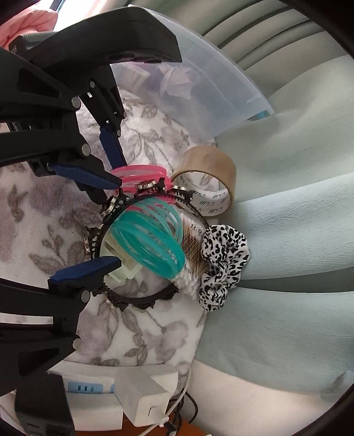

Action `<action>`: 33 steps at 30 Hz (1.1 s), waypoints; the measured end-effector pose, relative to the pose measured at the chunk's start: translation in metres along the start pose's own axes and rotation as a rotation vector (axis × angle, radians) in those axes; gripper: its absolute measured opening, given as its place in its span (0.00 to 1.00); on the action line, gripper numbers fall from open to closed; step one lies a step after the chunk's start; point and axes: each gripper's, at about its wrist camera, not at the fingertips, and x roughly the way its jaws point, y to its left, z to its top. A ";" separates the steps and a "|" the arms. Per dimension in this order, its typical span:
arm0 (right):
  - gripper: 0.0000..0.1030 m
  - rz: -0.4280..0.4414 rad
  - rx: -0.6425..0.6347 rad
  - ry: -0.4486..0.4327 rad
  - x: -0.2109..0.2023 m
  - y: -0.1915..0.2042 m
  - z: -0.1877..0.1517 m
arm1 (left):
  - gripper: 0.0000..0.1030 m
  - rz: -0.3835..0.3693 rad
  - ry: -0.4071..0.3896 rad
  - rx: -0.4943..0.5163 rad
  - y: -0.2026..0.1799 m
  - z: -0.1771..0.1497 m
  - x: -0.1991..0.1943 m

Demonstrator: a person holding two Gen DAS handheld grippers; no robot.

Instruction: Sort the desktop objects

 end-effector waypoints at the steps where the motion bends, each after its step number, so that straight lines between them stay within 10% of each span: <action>1: 0.51 0.002 0.000 0.000 0.001 0.000 0.000 | 0.38 -0.003 -0.001 -0.003 0.001 0.001 0.001; 17: 0.25 0.026 -0.082 -0.030 -0.013 0.020 -0.003 | 0.08 -0.037 -0.056 -0.014 0.005 0.001 -0.020; 19: 0.06 0.035 -0.078 -0.040 -0.019 0.021 -0.004 | 0.08 -0.050 -0.068 -0.018 0.005 0.000 -0.029; 33: 0.06 0.030 -0.045 -0.075 -0.055 0.014 -0.020 | 0.06 -0.046 -0.088 -0.058 -0.002 -0.019 -0.073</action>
